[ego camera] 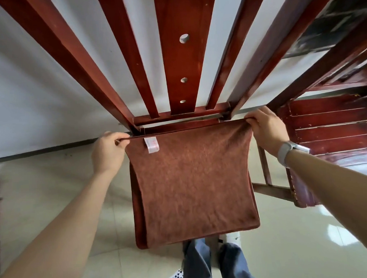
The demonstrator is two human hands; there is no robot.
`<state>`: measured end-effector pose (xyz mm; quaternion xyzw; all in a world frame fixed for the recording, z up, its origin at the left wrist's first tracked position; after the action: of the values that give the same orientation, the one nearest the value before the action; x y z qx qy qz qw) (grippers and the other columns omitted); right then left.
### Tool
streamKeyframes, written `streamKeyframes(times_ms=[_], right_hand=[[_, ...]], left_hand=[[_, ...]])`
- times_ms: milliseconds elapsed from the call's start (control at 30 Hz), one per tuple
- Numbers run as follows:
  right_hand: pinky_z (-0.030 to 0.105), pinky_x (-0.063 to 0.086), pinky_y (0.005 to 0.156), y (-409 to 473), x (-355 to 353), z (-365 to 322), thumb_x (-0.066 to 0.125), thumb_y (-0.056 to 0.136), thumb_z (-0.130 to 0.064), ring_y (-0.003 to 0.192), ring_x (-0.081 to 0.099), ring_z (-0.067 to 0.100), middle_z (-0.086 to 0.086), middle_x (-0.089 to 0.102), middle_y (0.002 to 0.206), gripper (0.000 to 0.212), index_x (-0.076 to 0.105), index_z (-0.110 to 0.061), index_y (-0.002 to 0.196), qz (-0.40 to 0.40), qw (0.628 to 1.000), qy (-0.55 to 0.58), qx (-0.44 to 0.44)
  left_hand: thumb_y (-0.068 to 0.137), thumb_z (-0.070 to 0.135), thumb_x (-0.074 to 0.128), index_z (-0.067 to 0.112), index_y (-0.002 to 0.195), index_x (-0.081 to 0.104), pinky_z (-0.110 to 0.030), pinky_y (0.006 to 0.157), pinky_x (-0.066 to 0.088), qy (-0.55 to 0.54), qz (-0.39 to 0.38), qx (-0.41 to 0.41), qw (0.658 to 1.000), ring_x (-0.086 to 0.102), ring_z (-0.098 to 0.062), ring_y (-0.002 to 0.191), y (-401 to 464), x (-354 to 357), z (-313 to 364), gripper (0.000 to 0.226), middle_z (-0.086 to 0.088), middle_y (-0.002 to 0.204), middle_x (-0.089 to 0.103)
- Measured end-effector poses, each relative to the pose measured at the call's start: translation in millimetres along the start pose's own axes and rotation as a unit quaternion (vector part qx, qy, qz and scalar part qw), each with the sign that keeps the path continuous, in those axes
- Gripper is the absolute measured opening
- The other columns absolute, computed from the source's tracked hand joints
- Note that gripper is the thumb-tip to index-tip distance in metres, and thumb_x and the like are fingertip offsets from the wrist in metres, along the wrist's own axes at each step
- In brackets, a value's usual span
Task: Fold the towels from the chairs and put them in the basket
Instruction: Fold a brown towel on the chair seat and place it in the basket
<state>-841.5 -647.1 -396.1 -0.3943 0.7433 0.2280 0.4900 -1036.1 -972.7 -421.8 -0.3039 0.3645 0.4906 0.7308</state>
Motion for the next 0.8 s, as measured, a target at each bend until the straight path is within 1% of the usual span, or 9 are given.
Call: streamKeyframes(times_ms=[133,200,300,367,467,567,633,700,800], right_hand=[[0.030,0.039,0.074,4,0,3,0.050,0.091,-0.008,0.093,0.056,0.033,0.017,0.058,0.100,0.018,0.065,-0.001,0.099,0.027,0.999,0.022,0.014],[0.034,0.043,0.076,2,0,5,0.050,0.091,-0.006,0.093,0.056,0.033,0.019,0.058,0.100,0.018,0.065,0.001,0.099,0.033,0.999,0.028,0.007],[0.034,0.041,0.076,-16,3,8,0.051,0.089,-0.003,0.092,0.057,0.036,0.021,0.060,0.098,0.018,0.065,0.002,0.101,0.020,1.000,0.007,-0.018],[0.038,0.044,0.073,-38,6,11,0.054,0.087,0.000,0.087,0.057,0.038,0.021,0.061,0.093,0.018,0.064,0.002,0.102,-0.002,0.998,-0.012,-0.058],[0.044,0.047,0.070,-75,10,23,0.059,0.083,0.003,0.079,0.059,0.039,0.020,0.062,0.085,0.014,0.065,0.003,0.096,-0.050,0.992,-0.042,-0.113],[0.042,0.049,0.066,-111,19,34,0.068,0.077,0.002,0.076,0.061,0.037,0.017,0.063,0.083,0.012,0.065,0.002,0.089,-0.089,0.987,-0.044,-0.124],[0.041,0.051,0.065,-135,26,39,0.069,0.076,0.002,0.074,0.062,0.036,0.016,0.064,0.083,0.010,0.065,0.001,0.086,-0.102,0.986,-0.040,-0.130],[0.041,0.053,0.063,-156,32,44,0.070,0.075,0.003,0.073,0.063,0.035,0.015,0.064,0.083,0.010,0.066,0.000,0.084,-0.109,0.984,-0.044,-0.131],[0.039,0.053,0.060,-181,39,52,0.074,0.068,0.006,0.070,0.064,0.035,0.014,0.065,0.080,0.016,0.067,-0.003,0.080,-0.111,0.983,-0.068,-0.133]], left_hand=[[0.080,0.007,0.065,0.009,0.092,0.071,-0.036,0.077,0.048,-0.025,0.019,0.021,0.999,0.060,-0.030,0.081,10,0,3,0.013,-0.013,0.092,0.065],[0.080,0.006,0.065,0.007,0.091,0.070,-0.036,0.075,0.047,-0.032,0.028,0.036,0.998,0.059,-0.030,0.079,8,0,4,0.012,-0.014,0.090,0.064],[0.079,0.005,0.067,0.005,0.089,0.069,-0.034,0.071,0.046,-0.029,0.027,0.063,0.997,0.057,-0.025,0.071,-11,1,2,0.011,-0.014,0.088,0.064],[0.077,0.003,0.068,0.004,0.087,0.069,-0.032,0.068,0.046,-0.025,0.003,0.082,0.996,0.056,-0.022,0.069,-31,3,-3,0.010,-0.012,0.088,0.064],[0.074,0.002,0.071,0.006,0.083,0.068,-0.036,0.065,0.048,0.002,-0.037,0.104,0.994,0.059,-0.026,0.069,-68,6,-18,0.010,-0.010,0.085,0.064],[0.069,0.001,0.075,0.007,0.079,0.069,-0.031,0.061,0.044,0.062,-0.069,0.122,0.988,0.059,-0.026,0.069,-105,8,-30,0.013,-0.007,0.083,0.065],[0.067,0.001,0.076,0.008,0.076,0.068,-0.028,0.057,0.042,0.083,-0.094,0.115,0.985,0.055,-0.018,0.068,-131,13,-34,0.014,-0.006,0.082,0.066],[0.065,-0.002,0.077,0.007,0.074,0.068,-0.029,0.055,0.046,0.087,-0.111,0.114,0.983,0.054,-0.014,0.069,-155,19,-37,0.015,-0.006,0.080,0.066],[0.064,-0.005,0.077,0.007,0.073,0.067,-0.033,0.052,0.051,0.096,-0.129,0.119,0.980,0.064,-0.023,0.068,-183,27,-43,0.018,-0.006,0.079,0.066]])
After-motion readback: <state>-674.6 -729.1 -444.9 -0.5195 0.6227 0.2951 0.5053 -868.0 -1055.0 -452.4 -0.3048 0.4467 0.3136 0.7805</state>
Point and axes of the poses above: each hand's wrist, its own y-axis towards the middle knuckle, its own x-axis out of the palm, z = x × y, the point moved 4 cm from there along y, towards the middle knuckle
